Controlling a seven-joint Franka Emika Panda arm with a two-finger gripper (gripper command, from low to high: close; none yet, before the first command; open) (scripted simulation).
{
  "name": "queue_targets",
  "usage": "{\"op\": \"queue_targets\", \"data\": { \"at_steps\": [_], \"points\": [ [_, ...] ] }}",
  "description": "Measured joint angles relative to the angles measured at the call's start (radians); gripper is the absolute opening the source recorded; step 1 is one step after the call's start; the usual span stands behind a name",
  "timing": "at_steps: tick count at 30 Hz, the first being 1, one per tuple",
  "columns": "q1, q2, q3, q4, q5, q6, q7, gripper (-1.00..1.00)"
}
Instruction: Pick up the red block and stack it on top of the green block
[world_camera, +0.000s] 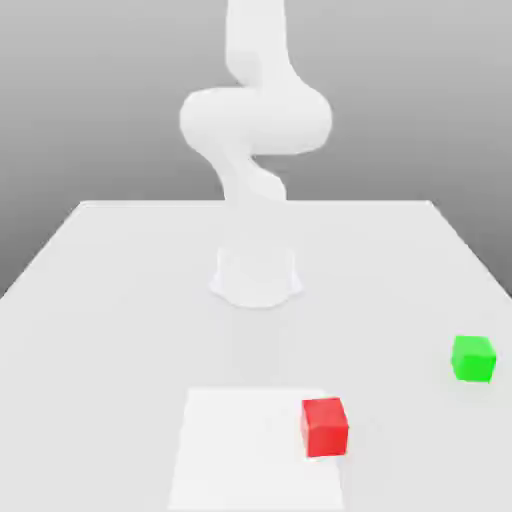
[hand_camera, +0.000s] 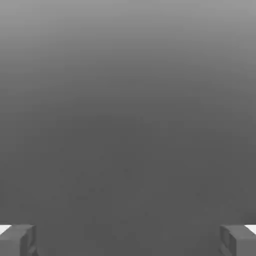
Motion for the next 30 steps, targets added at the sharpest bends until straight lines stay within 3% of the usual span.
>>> {"op": "queue_targets", "data": {
  "at_steps": [20,26,27,30],
  "points": [
    [0.080,0.733,0.105,-0.337,-0.018,0.391,0.096,0.00],
    [0.115,0.951,0.061,-0.329,-0.079,0.563,0.146,0.00],
    [0.124,0.981,0.051,-0.325,-0.084,0.589,0.149,-1.00],
    [0.124,0.981,0.051,-0.325,-0.085,0.589,0.150,-1.00]
  ]
}}
